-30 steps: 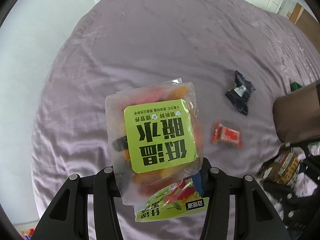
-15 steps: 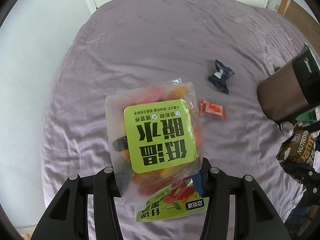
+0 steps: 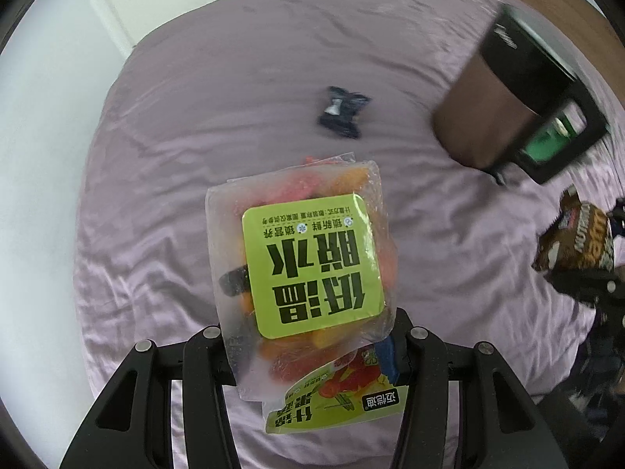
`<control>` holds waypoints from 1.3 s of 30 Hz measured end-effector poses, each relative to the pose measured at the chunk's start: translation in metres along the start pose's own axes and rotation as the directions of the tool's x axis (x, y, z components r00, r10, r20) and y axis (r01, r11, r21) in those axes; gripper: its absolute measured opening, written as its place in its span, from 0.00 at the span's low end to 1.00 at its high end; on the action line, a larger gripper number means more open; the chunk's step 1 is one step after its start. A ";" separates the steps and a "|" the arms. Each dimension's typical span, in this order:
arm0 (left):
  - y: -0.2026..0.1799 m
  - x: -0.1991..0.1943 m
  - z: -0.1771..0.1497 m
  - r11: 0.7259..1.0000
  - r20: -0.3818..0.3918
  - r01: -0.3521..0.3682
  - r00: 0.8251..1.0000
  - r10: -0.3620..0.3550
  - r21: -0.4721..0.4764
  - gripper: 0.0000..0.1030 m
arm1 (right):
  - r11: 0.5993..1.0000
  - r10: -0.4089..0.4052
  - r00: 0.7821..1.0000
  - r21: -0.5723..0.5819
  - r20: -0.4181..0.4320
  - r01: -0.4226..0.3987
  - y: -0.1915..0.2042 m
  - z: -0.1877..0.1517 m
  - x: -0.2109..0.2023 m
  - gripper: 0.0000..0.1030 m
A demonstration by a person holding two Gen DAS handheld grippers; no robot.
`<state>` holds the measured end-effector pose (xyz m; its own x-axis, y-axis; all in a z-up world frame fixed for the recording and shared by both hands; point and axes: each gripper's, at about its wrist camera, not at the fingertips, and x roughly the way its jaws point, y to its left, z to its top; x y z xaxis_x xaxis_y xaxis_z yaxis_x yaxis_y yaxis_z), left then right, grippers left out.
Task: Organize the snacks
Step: 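Lift and carry both held packets over the green tray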
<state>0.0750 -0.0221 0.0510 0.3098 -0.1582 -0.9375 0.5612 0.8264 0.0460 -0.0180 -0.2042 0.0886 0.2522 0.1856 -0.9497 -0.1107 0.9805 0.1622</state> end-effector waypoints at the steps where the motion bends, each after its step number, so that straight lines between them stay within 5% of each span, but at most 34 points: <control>1: -0.007 -0.002 0.000 1.000 0.002 0.005 1.000 -0.005 0.022 0.44 | 1.000 -0.004 1.000 0.009 0.002 0.004 -0.005 -0.004 -0.004 0.59; 12: -0.099 -0.015 -0.003 0.947 -0.024 0.122 0.992 -0.120 0.296 0.44 | 0.989 -0.049 0.999 0.143 0.011 0.047 -0.059 -0.056 -0.034 0.59; 22: -0.192 -0.025 0.004 0.828 -0.061 0.206 0.977 -0.205 0.521 0.44 | 0.938 -0.111 0.994 0.331 0.014 0.100 -0.125 -0.120 -0.052 0.59; 31: -0.272 -0.028 0.021 0.731 -0.110 0.288 0.953 -0.283 0.619 0.44 | 0.869 -0.157 0.987 0.478 0.019 0.129 -0.193 -0.165 -0.058 0.59; 39: -0.334 -0.017 0.071 0.731 -0.105 0.338 0.933 -0.345 0.593 0.44 | 0.827 -0.202 0.979 0.541 0.036 0.150 -0.259 -0.172 -0.062 0.59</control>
<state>-0.0633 -0.3342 0.0761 0.0144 -0.3759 -0.9265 0.9700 0.2300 -0.0782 -0.1699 -0.4805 0.0594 0.3040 -0.0137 -0.9526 0.4665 0.8739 0.1363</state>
